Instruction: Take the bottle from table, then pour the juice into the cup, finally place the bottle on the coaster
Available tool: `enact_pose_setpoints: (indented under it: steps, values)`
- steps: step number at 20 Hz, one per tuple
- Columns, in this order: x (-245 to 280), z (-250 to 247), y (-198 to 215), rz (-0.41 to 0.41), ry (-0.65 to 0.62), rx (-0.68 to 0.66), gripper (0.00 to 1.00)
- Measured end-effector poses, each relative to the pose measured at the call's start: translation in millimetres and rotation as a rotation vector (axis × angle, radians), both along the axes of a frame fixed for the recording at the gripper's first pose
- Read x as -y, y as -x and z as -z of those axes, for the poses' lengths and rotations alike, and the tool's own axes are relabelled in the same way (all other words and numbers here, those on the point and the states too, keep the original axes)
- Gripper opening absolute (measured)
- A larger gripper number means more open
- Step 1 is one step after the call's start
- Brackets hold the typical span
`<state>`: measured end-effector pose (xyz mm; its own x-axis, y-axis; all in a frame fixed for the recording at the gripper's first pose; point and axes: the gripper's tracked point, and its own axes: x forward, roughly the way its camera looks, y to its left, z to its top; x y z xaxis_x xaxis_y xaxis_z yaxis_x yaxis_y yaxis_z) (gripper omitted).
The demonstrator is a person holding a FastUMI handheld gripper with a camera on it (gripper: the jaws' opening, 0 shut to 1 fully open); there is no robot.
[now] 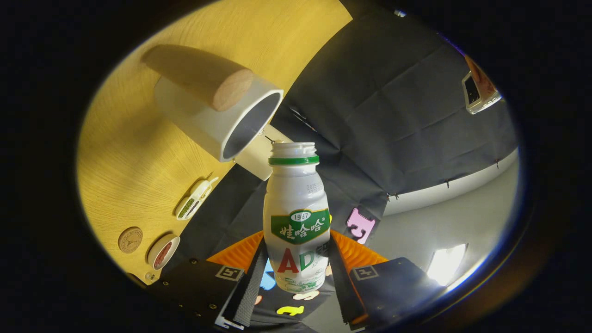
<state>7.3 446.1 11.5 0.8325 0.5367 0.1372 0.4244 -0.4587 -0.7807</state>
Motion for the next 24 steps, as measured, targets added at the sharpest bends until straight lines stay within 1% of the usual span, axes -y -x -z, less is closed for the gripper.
enact_pose_setpoints:
  steps: [11,14,16,20,24]
  values:
    - [-1.2,0.9,1.6,-0.013,0.040,0.025,0.70]
    - [-0.5,0.7,0.0,-0.009,0.026,0.019,0.70]
    - [2.7,-1.3,-4.8,0.011,-0.040,-0.027,0.70]
    - [15.9,-5.7,-27.8,0.048,-0.272,-0.208,0.70]
    - [17.7,7.9,-23.9,0.068,-0.468,-0.353,0.70]
